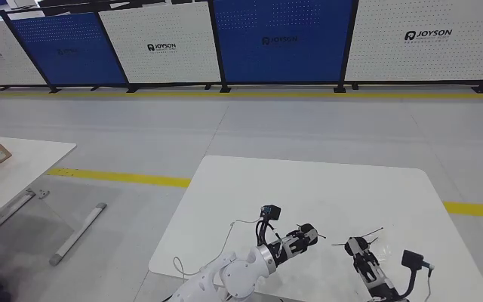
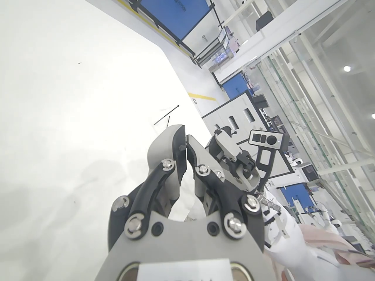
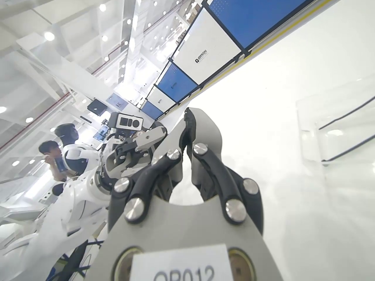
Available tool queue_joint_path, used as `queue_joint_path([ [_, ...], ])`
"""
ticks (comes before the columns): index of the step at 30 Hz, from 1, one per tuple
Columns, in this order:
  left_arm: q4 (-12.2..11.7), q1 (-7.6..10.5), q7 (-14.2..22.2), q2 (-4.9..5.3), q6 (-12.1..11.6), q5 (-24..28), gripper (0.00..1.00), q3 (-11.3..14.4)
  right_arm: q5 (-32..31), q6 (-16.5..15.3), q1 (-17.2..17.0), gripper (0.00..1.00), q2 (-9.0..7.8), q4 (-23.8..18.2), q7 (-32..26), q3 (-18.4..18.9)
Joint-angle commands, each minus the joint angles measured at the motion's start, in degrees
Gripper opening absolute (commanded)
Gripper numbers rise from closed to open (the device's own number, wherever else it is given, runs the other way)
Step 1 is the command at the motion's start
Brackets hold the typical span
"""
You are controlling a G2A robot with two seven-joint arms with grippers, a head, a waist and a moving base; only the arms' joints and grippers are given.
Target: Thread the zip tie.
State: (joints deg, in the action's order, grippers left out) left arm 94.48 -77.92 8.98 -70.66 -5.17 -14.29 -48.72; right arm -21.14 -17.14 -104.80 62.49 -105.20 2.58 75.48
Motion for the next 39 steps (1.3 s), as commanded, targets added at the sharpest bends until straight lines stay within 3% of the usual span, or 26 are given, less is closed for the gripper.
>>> queue_joint_path([
  [1, 0.0, 0.0, 0.0, 0.0, 0.0, 0.0, 0.0, 0.0, -0.1, 0.0, 0.0, 0.0, -0.01, 0.0, 0.0, 0.0],
  [6, 0.0, 0.0, 0.0, 0.0, 0.0, 0.0, 0.0, 0.0, 0.4, 0.6, 0.2, 0.0, 0.11, 0.0, 0.4, -0.1],
  [15, 0.0, 0.0, 0.0, 0.0, 0.0, 0.0, 0.0, 0.0, -3.4, 7.2, 3.0, 0.0, 1.67, 1.4, 6.2, -5.3],
  [23, 0.0, 0.0, 0.0, 0.0, 0.0, 0.0, 0.0, 0.0, -3.2, 7.1, 3.1, 0.0, 1.72, 1.4, 6.0, -5.5],
  [30, 0.0, 0.0, 0.0, 0.0, 0.0, 0.0, 0.0, 0.0, 1.8, 4.4, 4.0, 0.0, 2.06, 3.0, 4.4, -4.4],
  [39, 0.0, 0.0, 0.0, 0.0, 0.0, 0.0, 0.0, 0.0, 2.3, 4.7, 5.7, 0.0, 2.54, 4.5, 2.5, -5.7],
])
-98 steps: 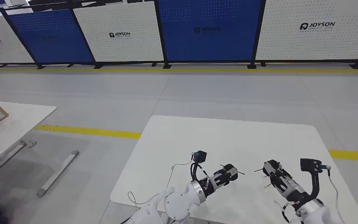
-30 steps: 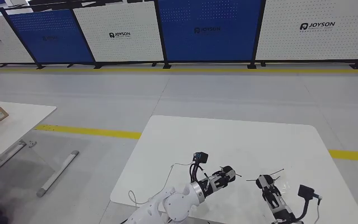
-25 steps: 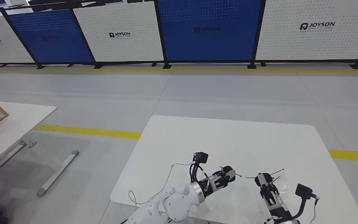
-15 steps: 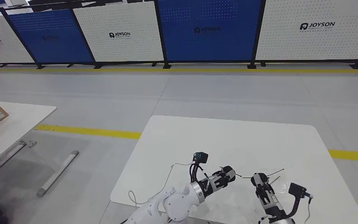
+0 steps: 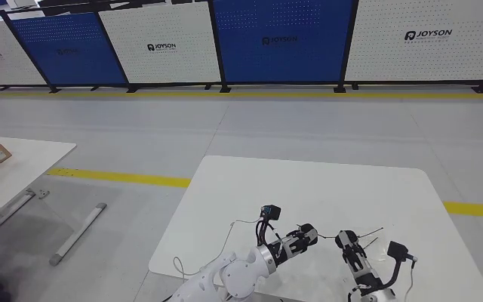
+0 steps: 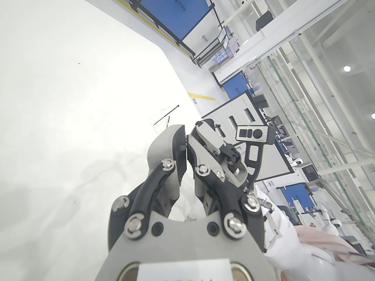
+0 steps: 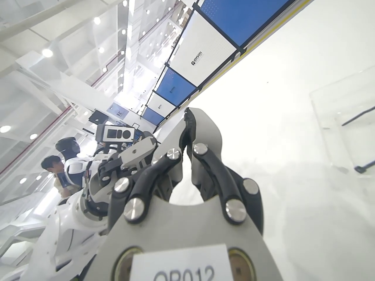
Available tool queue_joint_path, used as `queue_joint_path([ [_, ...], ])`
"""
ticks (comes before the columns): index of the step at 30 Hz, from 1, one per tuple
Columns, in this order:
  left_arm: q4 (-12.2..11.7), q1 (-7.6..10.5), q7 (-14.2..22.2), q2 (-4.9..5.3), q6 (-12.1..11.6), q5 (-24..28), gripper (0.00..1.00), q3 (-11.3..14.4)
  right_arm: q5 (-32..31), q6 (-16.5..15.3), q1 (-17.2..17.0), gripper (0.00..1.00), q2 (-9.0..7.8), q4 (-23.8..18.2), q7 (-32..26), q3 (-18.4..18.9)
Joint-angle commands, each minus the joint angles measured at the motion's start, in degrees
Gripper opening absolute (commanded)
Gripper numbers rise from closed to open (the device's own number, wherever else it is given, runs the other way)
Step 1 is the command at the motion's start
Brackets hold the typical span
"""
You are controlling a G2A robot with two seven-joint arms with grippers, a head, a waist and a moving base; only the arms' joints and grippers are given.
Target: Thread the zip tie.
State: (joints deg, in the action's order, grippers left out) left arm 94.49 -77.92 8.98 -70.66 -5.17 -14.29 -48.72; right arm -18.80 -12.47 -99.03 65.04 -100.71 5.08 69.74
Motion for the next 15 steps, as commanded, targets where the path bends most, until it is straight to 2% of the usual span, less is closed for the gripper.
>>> queue_joint_path([
  [1, 0.0, 0.0, 0.0, 0.0, 0.0, 0.0, 0.0, 0.0, 0.0, 0.0, 0.0, 0.0, -0.01, 0.0, 0.0, 0.0],
  [8, 0.0, 0.0, 0.0, 0.0, 0.0, 0.0, 0.0, 0.0, 1.2, -1.2, -0.6, 0.0, 0.2, -0.1, 1.1, 0.9],
  [15, 0.0, 0.0, 0.0, 0.0, 0.0, 0.0, 0.0, 0.0, 1.5, -2.3, -1.0, 0.0, 0.36, -0.4, -0.2, 1.5],
])
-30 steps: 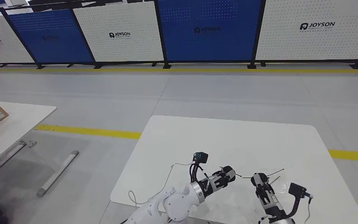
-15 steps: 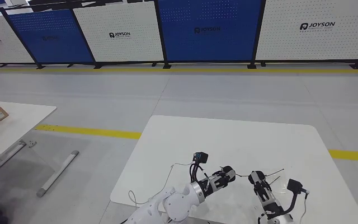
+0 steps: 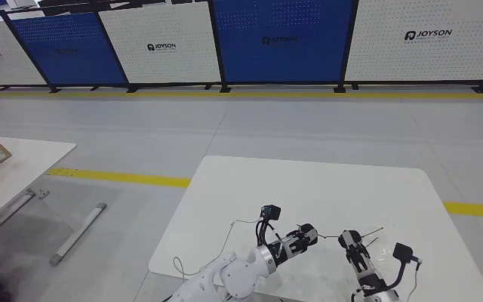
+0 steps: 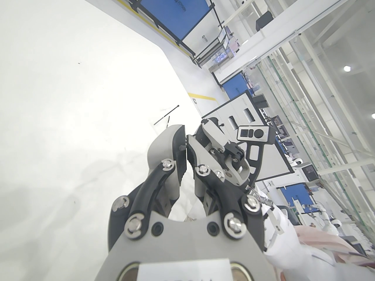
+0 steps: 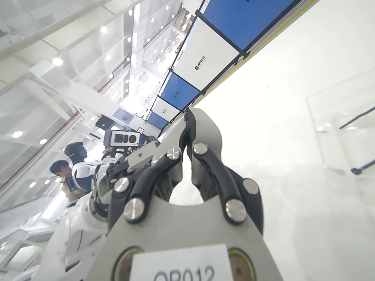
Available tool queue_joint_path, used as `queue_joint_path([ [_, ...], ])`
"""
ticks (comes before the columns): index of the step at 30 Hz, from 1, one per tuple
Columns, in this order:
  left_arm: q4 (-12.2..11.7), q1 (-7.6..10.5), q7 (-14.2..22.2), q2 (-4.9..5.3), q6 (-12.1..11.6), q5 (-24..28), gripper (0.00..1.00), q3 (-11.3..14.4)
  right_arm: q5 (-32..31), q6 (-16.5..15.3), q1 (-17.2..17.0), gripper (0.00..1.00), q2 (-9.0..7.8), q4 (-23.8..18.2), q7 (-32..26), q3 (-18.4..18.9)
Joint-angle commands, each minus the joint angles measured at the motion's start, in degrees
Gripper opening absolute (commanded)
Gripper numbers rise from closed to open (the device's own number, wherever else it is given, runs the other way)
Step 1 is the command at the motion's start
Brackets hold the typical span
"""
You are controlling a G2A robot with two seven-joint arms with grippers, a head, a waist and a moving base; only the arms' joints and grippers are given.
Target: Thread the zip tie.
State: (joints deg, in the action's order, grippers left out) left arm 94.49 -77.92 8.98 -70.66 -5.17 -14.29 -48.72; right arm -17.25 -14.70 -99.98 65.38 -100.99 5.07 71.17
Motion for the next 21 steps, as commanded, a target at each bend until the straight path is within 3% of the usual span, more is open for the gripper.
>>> queue_joint_path([
  [1, 0.0, 0.0, 0.0, 0.0, 0.0, 0.0, 0.0, 0.0, -0.1, -0.2, -0.2, 0.0, 0.04, -0.1, -0.3, 0.1],
  [21, 0.0, 0.0, 0.0, 0.0, 0.0, 0.0, 0.0, 0.0, -0.1, -1.0, -1.2, 0.0, 0.62, -0.6, -1.4, 1.4],
])
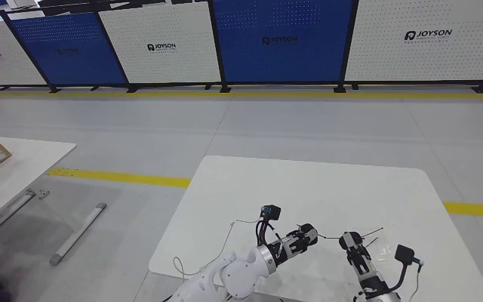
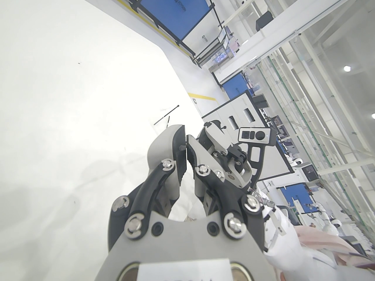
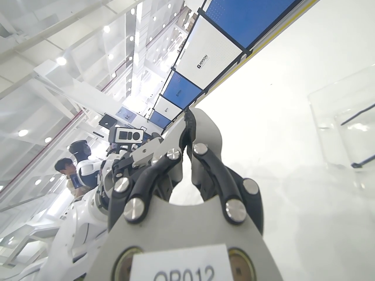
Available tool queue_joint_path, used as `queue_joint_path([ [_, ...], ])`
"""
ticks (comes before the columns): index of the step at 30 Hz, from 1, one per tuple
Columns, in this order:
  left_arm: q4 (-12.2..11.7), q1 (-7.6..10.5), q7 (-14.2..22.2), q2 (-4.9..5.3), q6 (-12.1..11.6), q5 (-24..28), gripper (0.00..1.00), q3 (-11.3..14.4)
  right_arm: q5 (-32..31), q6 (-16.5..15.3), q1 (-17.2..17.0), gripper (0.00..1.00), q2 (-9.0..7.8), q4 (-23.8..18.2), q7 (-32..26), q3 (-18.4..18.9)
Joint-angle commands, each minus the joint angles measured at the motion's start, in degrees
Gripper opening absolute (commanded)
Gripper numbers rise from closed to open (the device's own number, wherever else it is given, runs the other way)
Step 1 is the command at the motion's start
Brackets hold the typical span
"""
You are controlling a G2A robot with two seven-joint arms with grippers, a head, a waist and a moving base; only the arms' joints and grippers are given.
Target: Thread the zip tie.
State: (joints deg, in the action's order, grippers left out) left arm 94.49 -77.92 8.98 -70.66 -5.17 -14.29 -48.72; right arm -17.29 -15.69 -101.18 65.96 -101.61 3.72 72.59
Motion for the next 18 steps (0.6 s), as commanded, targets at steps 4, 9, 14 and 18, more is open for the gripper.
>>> queue_joint_path([
  [4, 0.0, 0.0, 0.0, 0.0, 0.0, 0.0, 0.0, 0.0, -0.6, 0.5, 0.3, 0.0, 0.2, 0.0, -0.2, -0.2],
  [9, 0.0, 0.0, 0.0, 0.0, 0.0, 0.0, 0.0, 0.0, -1.5, 1.3, 0.6, 0.0, 0.45, 0.2, -0.2, -0.6],
  [14, 0.0, 0.0, 0.0, 0.0, 0.0, 0.0, 0.0, 0.0, -1.8, 1.4, 0.5, 0.0, 0.65, 0.3, 0.3, -0.6],
  [18, 0.0, 0.0, 0.0, 0.0, 0.0, 0.0, 0.0, 0.0, -1.8, 1.2, 0.2, 0.0, 0.76, 0.3, 0.5, -0.3],
])
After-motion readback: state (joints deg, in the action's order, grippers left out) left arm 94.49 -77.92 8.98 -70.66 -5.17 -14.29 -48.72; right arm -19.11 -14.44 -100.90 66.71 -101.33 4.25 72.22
